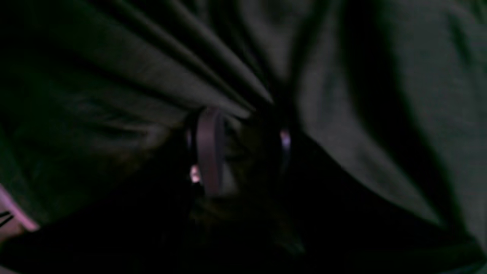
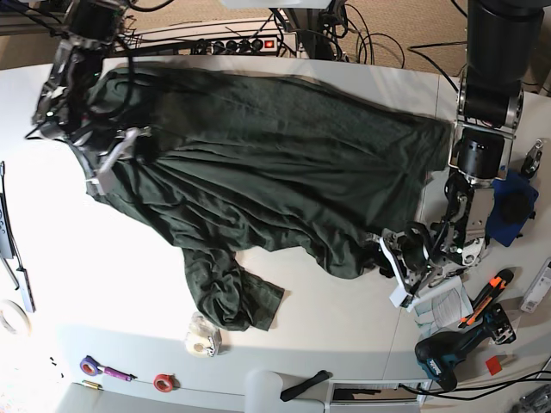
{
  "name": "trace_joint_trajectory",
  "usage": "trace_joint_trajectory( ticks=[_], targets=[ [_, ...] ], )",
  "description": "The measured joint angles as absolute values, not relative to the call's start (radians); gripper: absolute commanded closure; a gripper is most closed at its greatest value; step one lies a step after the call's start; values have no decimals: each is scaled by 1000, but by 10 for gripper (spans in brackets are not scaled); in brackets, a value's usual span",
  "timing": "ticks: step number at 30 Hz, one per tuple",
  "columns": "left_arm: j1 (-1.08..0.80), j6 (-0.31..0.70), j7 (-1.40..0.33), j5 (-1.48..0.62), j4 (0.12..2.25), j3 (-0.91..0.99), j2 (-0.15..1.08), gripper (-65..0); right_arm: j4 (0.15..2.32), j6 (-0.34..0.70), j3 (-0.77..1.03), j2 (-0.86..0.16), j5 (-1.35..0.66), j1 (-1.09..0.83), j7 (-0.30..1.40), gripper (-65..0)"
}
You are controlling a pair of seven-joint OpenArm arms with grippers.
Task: Layout the t-shirt on the table in an organized manner, then fold the t-shirt properly
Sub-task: 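Drag the grasped fabric with both grippers to smooth the shirt, then regrasp the shirt hem edge with the left gripper and pull it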
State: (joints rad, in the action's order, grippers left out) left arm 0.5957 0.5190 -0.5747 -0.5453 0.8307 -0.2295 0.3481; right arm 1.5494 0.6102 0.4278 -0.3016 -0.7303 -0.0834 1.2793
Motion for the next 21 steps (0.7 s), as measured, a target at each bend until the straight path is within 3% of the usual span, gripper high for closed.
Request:
trace_joint_trajectory(
  ticks=[13, 15, 17, 18, 21],
  targets=[
    [598, 520, -567, -546, 831, -230, 348, -286, 1542, 644, 500, -300, -743, 130, 1223, -197],
    [601, 520, -564, -545, 841, -230, 368, -217, 1542, 644, 500, -300, -730, 155, 1219, -197],
    [605, 520, -553, -544, 872, -230, 408, -36, 1542, 645, 499, -299, -688, 169, 1215, -197],
    [608, 520, -550, -546, 896, -228, 432, 0, 1542, 645, 499, -300, -653, 169, 1205, -197],
    [613, 584, -557, -598, 969, -182, 496, 0, 1541, 644, 500, -299, -552, 160, 1158, -159]
  ],
)
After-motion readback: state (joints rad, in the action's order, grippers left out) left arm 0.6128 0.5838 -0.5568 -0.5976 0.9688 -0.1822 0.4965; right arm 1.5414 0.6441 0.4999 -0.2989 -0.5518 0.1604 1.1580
